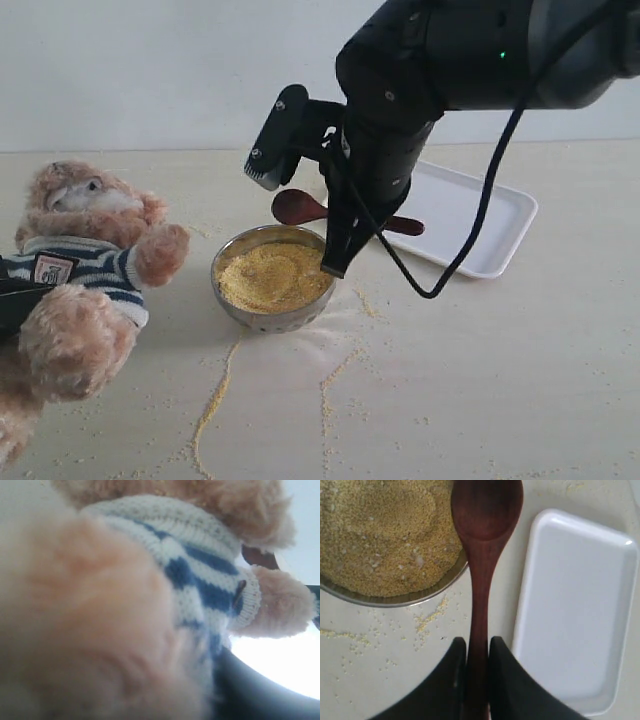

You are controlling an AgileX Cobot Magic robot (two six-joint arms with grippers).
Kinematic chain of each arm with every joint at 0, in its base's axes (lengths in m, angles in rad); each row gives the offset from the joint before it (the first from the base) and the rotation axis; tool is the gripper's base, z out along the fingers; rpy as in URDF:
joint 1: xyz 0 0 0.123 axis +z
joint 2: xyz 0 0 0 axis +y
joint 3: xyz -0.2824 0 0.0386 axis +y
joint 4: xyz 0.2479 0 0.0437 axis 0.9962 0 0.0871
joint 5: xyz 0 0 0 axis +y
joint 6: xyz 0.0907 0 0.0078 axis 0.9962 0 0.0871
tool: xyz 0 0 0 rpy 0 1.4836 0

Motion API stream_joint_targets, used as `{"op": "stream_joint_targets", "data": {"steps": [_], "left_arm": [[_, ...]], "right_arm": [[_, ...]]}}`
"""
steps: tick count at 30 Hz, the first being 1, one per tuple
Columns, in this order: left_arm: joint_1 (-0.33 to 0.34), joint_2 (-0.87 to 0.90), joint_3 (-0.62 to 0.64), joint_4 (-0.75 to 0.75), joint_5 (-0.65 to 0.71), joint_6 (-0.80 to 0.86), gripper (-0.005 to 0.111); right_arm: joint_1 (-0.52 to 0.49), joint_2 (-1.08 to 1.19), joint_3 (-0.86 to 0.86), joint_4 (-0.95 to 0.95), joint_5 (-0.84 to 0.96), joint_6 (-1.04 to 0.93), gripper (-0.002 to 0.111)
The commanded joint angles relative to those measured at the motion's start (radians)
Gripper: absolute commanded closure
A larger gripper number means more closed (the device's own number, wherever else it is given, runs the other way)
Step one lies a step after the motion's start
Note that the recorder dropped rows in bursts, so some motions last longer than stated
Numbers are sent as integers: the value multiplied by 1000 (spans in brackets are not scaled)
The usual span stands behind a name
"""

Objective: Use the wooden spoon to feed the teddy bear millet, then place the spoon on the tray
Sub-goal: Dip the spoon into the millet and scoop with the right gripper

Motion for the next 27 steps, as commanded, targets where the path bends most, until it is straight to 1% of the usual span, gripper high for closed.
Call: {"op": "stream_joint_targets", "data": {"steps": [1, 6, 8, 9, 11, 15, 18, 20, 23, 27], "left_arm": [[1, 10, -5, -18, 29, 3, 102], [1, 24, -5, -18, 29, 3, 102], [1, 31, -5, -18, 29, 3, 102], [1, 34, -5, -18, 29, 3, 102], [1, 43, -5, -18, 29, 3, 102], [1, 62, -5, -18, 39, 1, 102], [1, 75, -5, -18, 66, 1, 102], [1, 81, -5, -18, 79, 1, 102], [1, 81, -5, -18, 82, 1, 102], [1, 81, -5, -18, 82, 1, 102]], "right_arm": [[1, 25, -6, 18, -4, 6, 109], [1, 36, -6, 154, -28, 6, 109], [3, 36, -6, 166, -16, 6, 109], [7, 36, -6, 141, 4, -2, 109], [26, 36, -6, 32, 63, 2, 109], [124, 36, -6, -199, 173, -26, 109], [206, 38, -6, -373, 125, -8, 109], [229, 38, -6, -477, 72, 74, 109], [230, 38, -6, -500, 59, 110, 109], [230, 58, -6, -487, 108, 73, 109]]}}
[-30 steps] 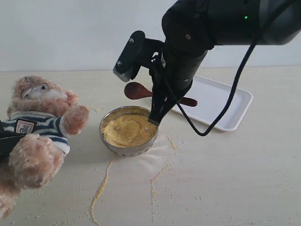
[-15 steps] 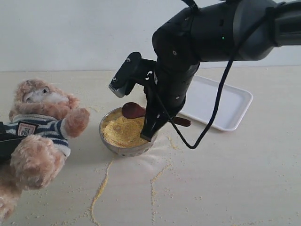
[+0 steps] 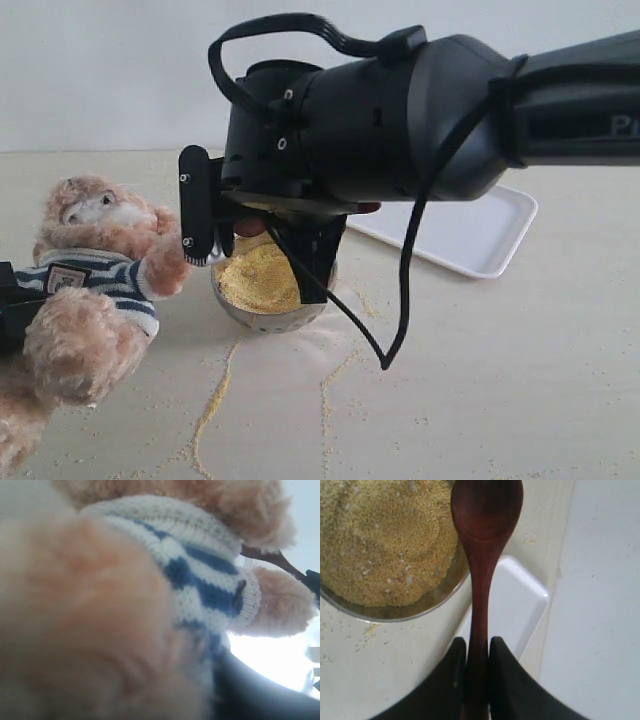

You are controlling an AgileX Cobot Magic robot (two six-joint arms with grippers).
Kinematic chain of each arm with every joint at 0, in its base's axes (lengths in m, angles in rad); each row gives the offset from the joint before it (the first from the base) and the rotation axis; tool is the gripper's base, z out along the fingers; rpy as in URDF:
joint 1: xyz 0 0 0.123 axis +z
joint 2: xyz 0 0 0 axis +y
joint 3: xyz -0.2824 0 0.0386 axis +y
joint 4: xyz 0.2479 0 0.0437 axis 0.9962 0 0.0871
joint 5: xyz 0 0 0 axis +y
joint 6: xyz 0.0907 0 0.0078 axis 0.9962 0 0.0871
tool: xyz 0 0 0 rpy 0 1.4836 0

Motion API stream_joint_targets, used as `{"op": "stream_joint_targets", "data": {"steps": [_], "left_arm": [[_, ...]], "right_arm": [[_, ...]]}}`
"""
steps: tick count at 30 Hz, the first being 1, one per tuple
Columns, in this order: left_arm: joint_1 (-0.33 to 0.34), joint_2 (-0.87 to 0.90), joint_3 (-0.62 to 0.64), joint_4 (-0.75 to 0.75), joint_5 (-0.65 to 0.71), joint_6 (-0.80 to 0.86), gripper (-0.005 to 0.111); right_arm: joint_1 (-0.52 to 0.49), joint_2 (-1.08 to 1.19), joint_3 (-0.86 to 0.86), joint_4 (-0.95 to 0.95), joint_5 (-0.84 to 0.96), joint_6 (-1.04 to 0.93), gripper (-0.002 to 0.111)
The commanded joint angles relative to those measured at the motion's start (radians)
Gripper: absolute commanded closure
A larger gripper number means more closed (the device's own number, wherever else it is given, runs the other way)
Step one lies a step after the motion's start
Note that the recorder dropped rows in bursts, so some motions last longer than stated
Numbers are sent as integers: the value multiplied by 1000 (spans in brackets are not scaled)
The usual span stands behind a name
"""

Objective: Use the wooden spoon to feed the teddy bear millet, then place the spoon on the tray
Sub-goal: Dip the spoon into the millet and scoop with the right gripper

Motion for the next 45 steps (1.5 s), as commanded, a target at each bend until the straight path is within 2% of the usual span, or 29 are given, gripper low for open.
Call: {"op": "stream_joint_targets", "data": {"steps": [1, 6, 12, 17, 24, 28, 31, 45], "left_arm": [[1, -2, -3, -18, 32, 1, 102], [1, -2, -3, -18, 32, 1, 102], [1, -2, -3, -18, 47, 1, 102], [1, -2, -3, -18, 47, 1, 102], [1, -2, -3, -18, 53, 1, 102], [1, -2, -3, -18, 71, 1, 102], [1, -2, -3, -18, 71, 1, 102], [1, -2, -3, -18, 71, 1, 102]], "right_arm": [[-1, 22, -3, 2, 33, -23, 109], [-1, 43, -3, 67, -29, -31, 109], [-1, 70, -3, 72, 14, -33, 109], [-1, 85, -3, 79, -19, -37, 109], [-1, 85, -3, 174, -40, -34, 109], [-25, 85, -3, 171, -46, 30, 109], [-57, 85, -3, 217, -32, 41, 109], [-57, 109, -3, 250, 1, 23, 109]]}}
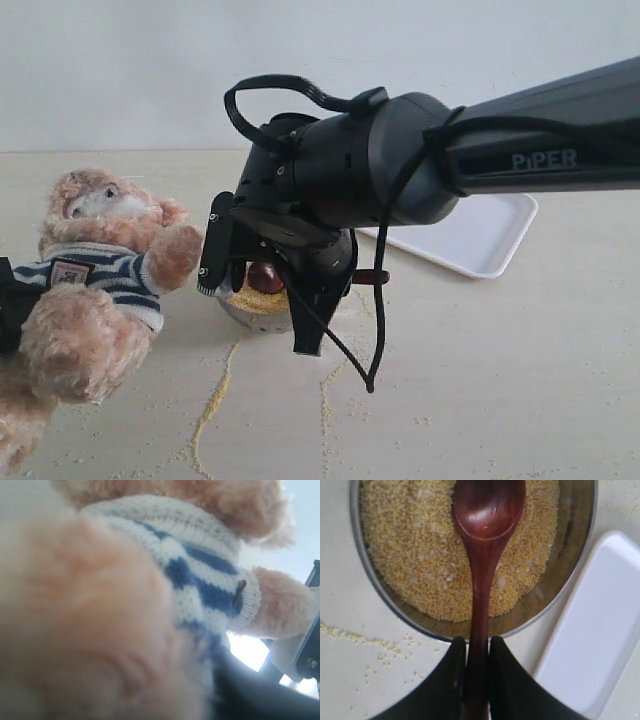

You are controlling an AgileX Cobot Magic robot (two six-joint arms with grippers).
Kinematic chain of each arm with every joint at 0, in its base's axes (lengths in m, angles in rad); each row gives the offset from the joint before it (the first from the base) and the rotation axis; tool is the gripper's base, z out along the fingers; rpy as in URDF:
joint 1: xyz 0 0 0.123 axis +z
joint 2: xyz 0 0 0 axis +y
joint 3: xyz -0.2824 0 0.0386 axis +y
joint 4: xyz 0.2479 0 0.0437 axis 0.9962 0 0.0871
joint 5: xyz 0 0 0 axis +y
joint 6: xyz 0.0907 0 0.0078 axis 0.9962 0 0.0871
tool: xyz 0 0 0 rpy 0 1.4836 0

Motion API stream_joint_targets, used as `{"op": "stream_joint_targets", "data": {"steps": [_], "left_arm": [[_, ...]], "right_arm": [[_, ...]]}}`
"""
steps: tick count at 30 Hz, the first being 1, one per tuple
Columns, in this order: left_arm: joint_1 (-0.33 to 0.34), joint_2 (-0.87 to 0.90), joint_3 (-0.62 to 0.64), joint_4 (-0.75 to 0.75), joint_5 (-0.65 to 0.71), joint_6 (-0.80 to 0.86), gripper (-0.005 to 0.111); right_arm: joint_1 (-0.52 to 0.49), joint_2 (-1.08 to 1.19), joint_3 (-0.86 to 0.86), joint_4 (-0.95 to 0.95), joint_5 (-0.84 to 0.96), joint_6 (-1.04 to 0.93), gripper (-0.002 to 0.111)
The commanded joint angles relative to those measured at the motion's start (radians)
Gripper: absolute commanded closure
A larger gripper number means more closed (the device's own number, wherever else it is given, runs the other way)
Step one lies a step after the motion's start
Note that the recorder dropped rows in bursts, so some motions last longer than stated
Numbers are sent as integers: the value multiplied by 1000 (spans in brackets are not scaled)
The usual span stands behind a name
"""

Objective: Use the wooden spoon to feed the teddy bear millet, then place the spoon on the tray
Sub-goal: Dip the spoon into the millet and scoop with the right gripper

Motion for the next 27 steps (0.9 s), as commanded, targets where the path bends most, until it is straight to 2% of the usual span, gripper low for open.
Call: {"op": "stream_joint_targets", "data": {"steps": [1, 27], "left_arm": [[1, -2, -3, -18, 27, 1, 102], [1, -2, -3, -18, 25, 5, 102]], "right_arm": [[-5, -2, -3, 19, 10, 0, 109], [-8, -41, -3, 40, -1, 41, 109]]}}
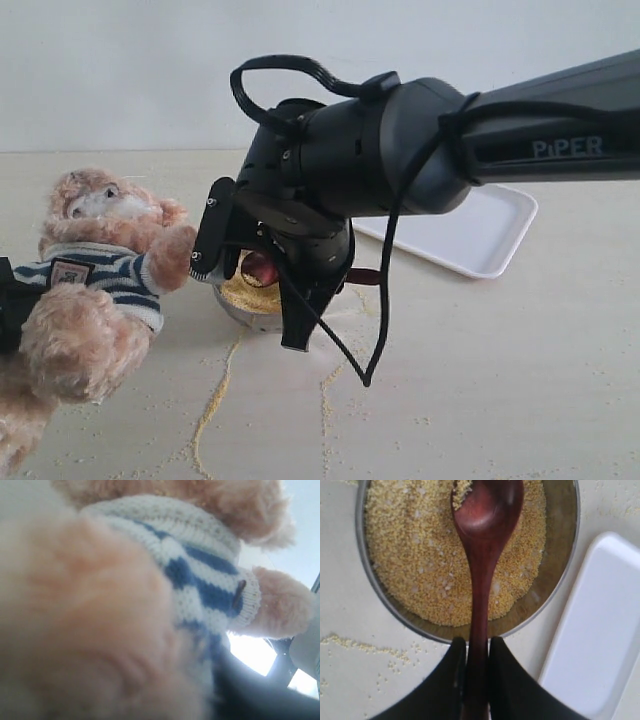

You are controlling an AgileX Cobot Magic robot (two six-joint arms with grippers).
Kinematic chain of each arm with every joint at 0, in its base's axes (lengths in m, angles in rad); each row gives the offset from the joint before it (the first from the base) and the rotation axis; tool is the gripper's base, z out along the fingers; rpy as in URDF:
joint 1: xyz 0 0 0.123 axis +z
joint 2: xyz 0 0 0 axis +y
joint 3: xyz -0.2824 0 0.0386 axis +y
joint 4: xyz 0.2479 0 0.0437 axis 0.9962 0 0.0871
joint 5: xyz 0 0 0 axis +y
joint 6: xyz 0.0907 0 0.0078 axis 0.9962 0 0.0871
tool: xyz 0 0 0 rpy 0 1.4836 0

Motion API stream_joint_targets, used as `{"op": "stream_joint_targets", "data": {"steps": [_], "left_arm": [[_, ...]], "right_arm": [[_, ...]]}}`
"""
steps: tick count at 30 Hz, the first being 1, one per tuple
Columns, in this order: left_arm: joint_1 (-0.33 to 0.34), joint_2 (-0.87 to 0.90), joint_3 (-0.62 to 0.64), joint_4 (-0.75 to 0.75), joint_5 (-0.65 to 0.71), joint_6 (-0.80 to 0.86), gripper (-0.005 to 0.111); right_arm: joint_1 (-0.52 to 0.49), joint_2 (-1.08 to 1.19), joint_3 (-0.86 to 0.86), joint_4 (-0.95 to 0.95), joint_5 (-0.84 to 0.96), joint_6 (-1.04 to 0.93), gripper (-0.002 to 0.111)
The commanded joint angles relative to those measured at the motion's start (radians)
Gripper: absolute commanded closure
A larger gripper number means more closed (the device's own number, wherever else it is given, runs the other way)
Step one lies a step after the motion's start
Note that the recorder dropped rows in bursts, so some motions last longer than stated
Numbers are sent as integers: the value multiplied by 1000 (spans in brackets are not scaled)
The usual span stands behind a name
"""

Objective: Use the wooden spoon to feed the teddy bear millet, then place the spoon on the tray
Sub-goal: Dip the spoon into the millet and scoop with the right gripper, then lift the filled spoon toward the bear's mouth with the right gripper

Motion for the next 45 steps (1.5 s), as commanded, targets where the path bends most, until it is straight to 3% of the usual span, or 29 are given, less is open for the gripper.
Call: {"op": "stream_joint_targets", "data": {"steps": [1, 26, 34, 45], "left_arm": [[1, -2, -3, -18, 25, 5, 102], [1, -2, -4, -18, 18, 15, 102], [1, -2, -4, -18, 18, 15, 102], [1, -2, -4, -18, 18, 15, 102]], "right_arm": [[-7, -17, -3, 3, 20, 6, 109], [-18, -62, -3, 114, 44, -18, 109], [-141, -134, -3, 426, 94, -207, 109], [-238, -134, -3, 665, 159, -317, 109]]}}
